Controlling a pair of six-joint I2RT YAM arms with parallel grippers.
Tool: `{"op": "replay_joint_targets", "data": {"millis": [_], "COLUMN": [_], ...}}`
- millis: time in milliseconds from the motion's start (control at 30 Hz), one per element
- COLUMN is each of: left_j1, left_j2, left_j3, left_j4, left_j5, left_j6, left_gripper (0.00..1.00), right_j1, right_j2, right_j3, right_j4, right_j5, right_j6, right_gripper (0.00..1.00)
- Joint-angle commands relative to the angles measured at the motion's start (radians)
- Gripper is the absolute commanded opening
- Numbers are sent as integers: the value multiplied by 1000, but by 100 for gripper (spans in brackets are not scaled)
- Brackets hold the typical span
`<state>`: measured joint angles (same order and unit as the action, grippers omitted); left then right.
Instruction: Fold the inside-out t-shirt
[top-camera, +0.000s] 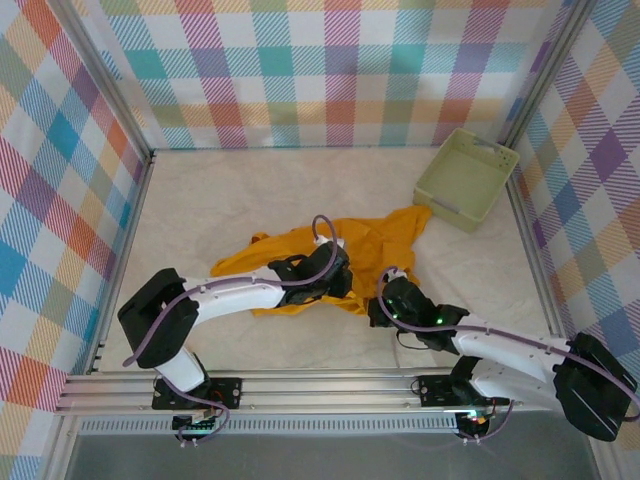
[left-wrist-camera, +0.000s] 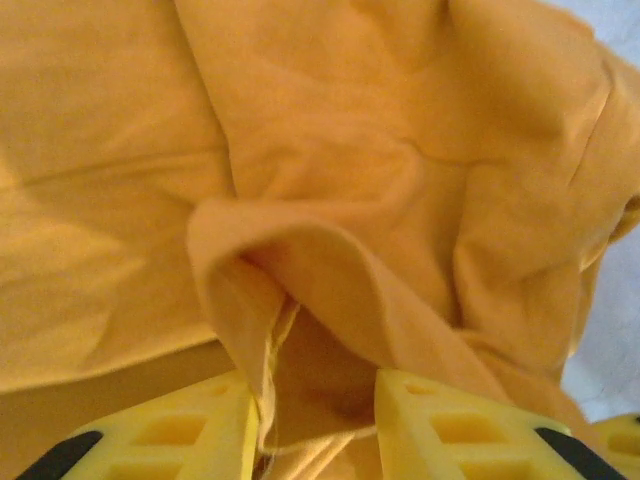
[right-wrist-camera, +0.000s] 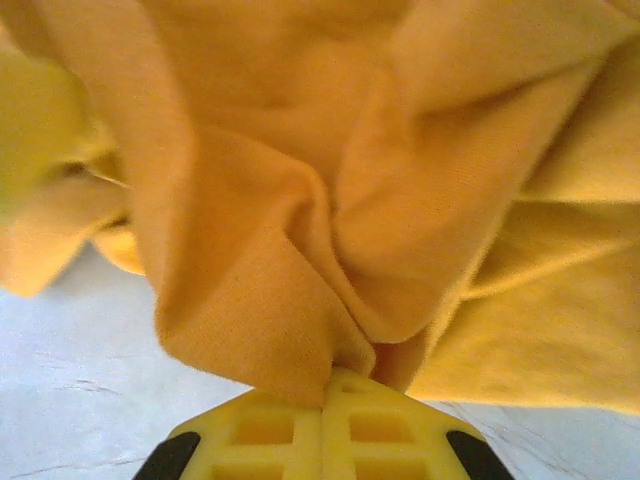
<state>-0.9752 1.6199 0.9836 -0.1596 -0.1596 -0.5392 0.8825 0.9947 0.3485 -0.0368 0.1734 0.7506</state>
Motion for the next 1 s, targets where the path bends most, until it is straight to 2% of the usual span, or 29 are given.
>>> {"op": "replay_joint_targets", "data": {"millis": [0,67,200,300,367,433,500,800,967], "left_j1": [-26,-27,-26,-27,-26,-24,-16,55,93], "left_j2": [-72,-116,-208,-216,-206,-199,-195,-222,-244], "left_j3": [-50,-88,-159,-179,-192,-206,-208,-259,-286], "left_j4": [-27,-9,40,92,131,162,166,163,162], "left_j5": [-48,-65,-101,-55,-27,-20,-19,-23,-24], "left_j6": [-19,-37,-48,-25,-23,-35,-42,-78,-84], "left_gripper": [37,40,50,51,49,46,45,45,46], "right_j1": [-14,-31,-80,-130,-178,-244,-272,-275,-275], "right_j2": [-56,-81,-107,-90,-60,-1,69,441,520], "right_j3": [-39,-62,-80,-88,-102,-106,-63,86,132], "right_j4": [203,266,343,425,508,622,624,633,531], "right_j5": [-74,-125,-244,-367,-428,-549,-598,-657,-551], "right_j6": [-57,-83,-163,-231,-235,-219,-219,-208,-214], "right_gripper": [0,0,0,0,0,0,0,0,16]}}
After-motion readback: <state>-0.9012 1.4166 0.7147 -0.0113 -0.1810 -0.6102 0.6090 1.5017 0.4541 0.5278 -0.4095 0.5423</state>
